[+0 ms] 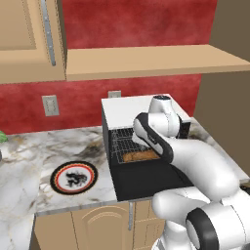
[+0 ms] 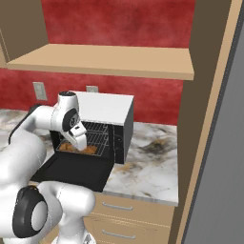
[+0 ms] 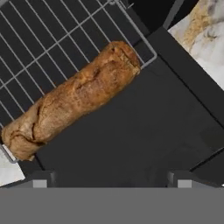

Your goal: Pull the toaster oven rack outwards. Pick up the baguette from the plate and place it on the toaster oven rack. Close the toaster oven door fully and set the temperature to the lowest setting.

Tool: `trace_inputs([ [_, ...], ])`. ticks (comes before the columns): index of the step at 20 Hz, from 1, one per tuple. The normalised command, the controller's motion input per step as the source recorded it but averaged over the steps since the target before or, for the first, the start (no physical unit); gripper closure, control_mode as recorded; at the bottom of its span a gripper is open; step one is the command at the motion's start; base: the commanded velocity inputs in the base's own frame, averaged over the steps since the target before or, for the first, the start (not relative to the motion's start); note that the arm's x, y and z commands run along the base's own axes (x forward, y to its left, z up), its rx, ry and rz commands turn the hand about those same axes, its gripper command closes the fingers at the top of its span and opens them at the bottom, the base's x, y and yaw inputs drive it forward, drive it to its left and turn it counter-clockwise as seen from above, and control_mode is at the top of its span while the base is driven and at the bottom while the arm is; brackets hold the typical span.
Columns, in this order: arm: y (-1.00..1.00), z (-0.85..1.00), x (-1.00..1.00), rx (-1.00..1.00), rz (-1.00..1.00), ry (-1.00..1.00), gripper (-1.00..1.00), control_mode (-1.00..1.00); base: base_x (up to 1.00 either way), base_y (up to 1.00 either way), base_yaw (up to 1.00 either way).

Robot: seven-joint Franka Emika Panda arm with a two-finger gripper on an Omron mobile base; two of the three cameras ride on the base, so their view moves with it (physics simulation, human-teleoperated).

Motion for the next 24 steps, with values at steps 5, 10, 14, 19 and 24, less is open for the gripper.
trace_inputs([
  [5, 0.00, -0.49, 0.03, -0.12, 0.22, 0.01, -1.00, -1.00, 0.00, 0.00, 0.00],
  [10, 0.00, -0.48, 0.02, -0.10, 0.15, -0.01, -1.00, -1.00, 0.00, 0.00, 0.00],
  [14, 0.00, -0.42, 0.06, -0.07, 0.13, 0.00, -1.00, -1.00, 0.00, 0.00, 0.00],
  [19, 0.00, -0.32, 0.18, -0.03, 0.11, 0.00, -1.00, -1.00, 0.00, 0.00, 0.00],
  [24, 0.00, -0.27, 0.23, -0.04, 0.10, -0.03, -1.00, -1.00, 0.00, 0.00, 0.00],
])
